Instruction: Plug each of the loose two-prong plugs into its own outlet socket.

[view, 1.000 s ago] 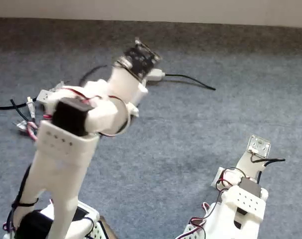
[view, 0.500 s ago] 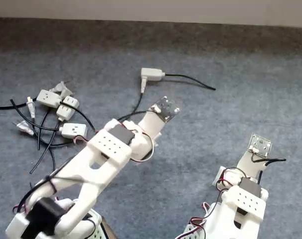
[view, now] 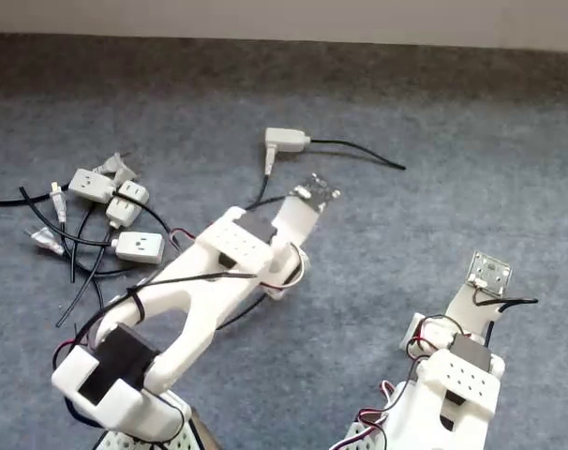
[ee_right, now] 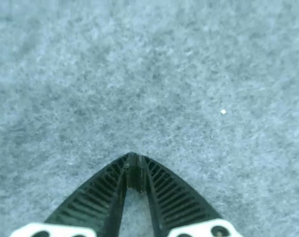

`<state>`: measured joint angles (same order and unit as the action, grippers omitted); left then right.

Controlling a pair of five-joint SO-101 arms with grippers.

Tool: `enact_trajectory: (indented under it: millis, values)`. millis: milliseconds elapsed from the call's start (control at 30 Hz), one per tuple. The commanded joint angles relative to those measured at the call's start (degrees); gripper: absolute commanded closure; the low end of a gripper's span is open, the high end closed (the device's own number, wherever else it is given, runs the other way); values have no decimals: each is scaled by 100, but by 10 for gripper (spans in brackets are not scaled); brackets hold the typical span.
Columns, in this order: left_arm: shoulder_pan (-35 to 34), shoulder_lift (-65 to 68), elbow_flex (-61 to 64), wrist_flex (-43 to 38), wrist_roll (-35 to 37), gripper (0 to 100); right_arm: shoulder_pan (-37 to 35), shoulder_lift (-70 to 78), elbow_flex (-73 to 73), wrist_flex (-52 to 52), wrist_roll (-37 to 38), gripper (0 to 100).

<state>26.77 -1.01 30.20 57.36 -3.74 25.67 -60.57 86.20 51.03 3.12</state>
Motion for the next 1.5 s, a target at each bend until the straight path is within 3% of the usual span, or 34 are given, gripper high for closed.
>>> enact_trajectory:
  millis: [0,333,533,867,1033,1267,1467]
  values:
    - [-180,-242,-611,607,141,793,84,-22,-22,-127,53,991]
    - [576,-488,-470,756,176,793,84,-22,-22,-127,53,991]
    - [1042,-479,-136,167,730,793,84,-22,-22,-127,53,991]
    - [1534,-532,40,-88,791,793,84,-22,-22,-127,53,991]
    - [1393,-541,-321,-44,774,793,84,-22,-22,-127,53,991]
    - [268,-505,-1631,809,193,790,84,-22,-22,-127,53,991]
    - [-92,-470,-1244,668,9,790,75,-22,-22,-127,53,991]
